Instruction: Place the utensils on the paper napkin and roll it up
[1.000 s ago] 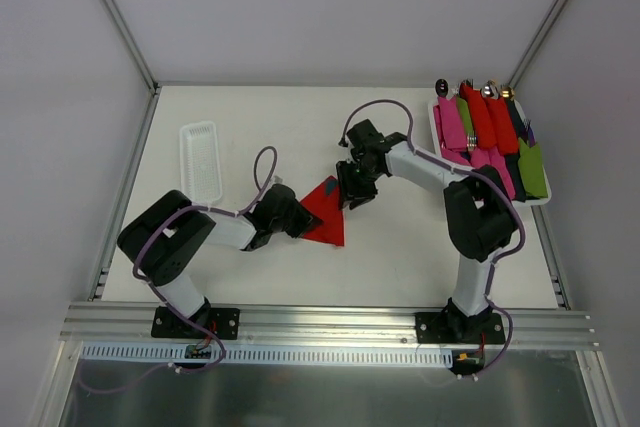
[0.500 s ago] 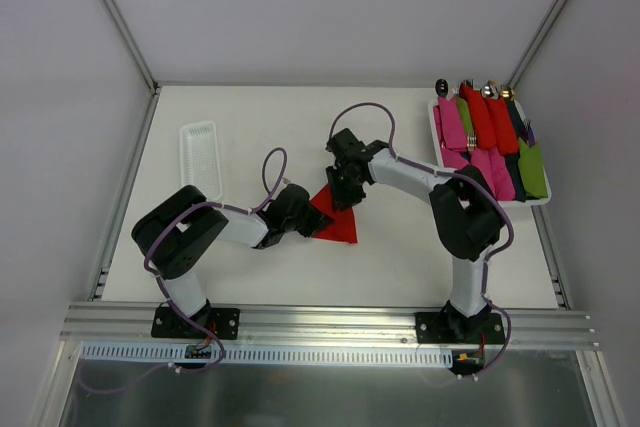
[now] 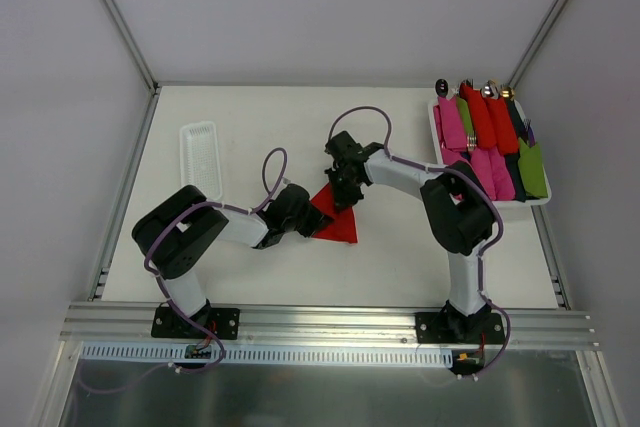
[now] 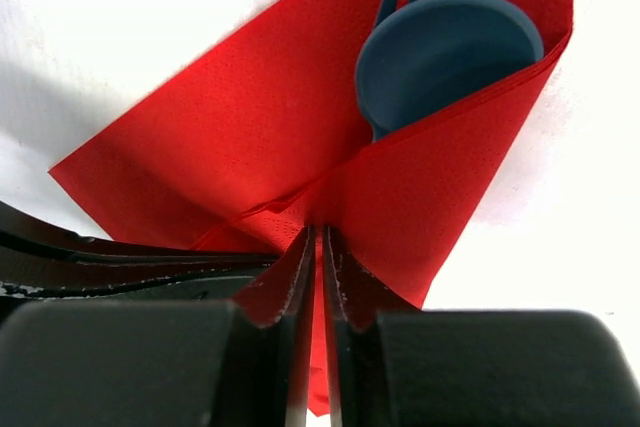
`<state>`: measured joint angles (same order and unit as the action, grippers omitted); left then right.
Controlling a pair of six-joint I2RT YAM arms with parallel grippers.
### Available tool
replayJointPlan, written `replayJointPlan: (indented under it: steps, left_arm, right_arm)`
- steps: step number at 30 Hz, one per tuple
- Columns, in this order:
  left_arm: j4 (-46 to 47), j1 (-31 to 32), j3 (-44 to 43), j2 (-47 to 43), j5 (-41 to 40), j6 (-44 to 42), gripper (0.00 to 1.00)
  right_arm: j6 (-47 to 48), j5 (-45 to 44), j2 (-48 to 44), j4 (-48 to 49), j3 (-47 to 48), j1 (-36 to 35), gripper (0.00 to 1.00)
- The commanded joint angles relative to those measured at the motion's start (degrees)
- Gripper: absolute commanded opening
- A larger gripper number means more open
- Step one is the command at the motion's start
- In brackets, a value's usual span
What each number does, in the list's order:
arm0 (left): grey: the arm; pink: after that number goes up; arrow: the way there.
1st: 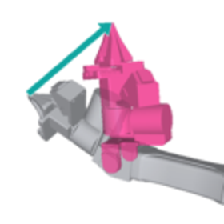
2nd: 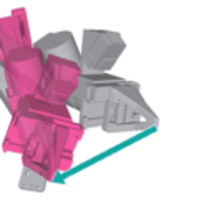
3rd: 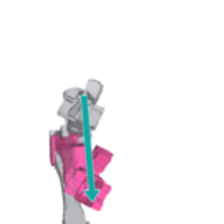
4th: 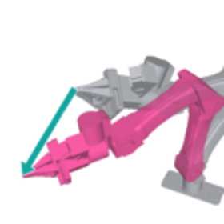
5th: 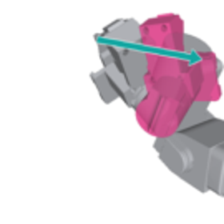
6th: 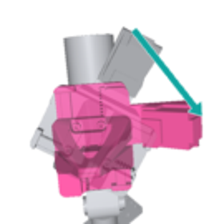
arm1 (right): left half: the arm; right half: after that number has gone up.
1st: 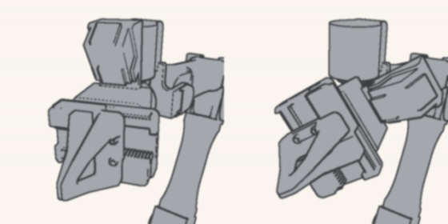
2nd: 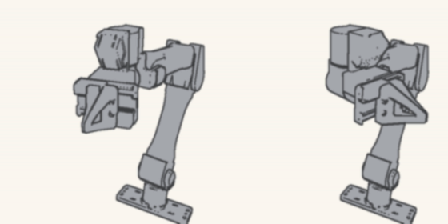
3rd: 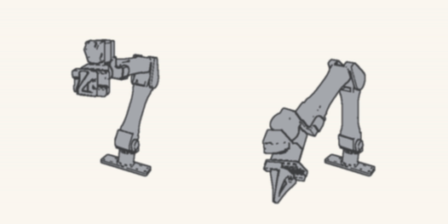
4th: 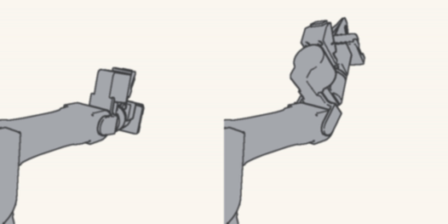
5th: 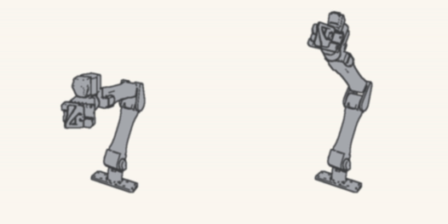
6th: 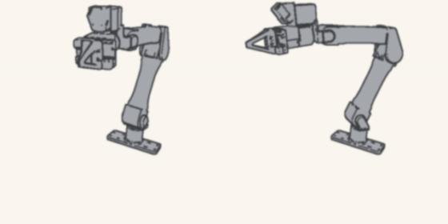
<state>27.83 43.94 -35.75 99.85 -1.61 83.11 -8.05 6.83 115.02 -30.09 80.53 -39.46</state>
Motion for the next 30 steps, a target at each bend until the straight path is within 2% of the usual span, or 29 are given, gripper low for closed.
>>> replayJointPlan:
  steps: [1, 8, 18, 30]
  left_arm:
    - [-14.0, 0.6, 2.6, 4.1, -4.0, -2.5, 0.00]
    - [-14.1, 0.6, 3.1, 4.2, -4.0, -2.1, 0.00]
    - [-14.2, 0.6, 3.2, 4.2, -4.2, -2.2, 0.00]
    - [-14.6, 0.5, 3.4, 3.8, -4.5, -2.0, 0.00]
  right_arm:
    - [0.4, -1.9, 1.1, -0.8, 1.8, -0.1, 0.11]
    - [1.8, -0.1, 0.9, -2.2, 2.7, -0.1, 0.12]
    - [1.0, 8.3, -8.9, -2.2, 0.5, 1.1, 0.13]
    - [-1.5, 6.9, -2.7, -2.3, -4.2, 1.2, 0.09]
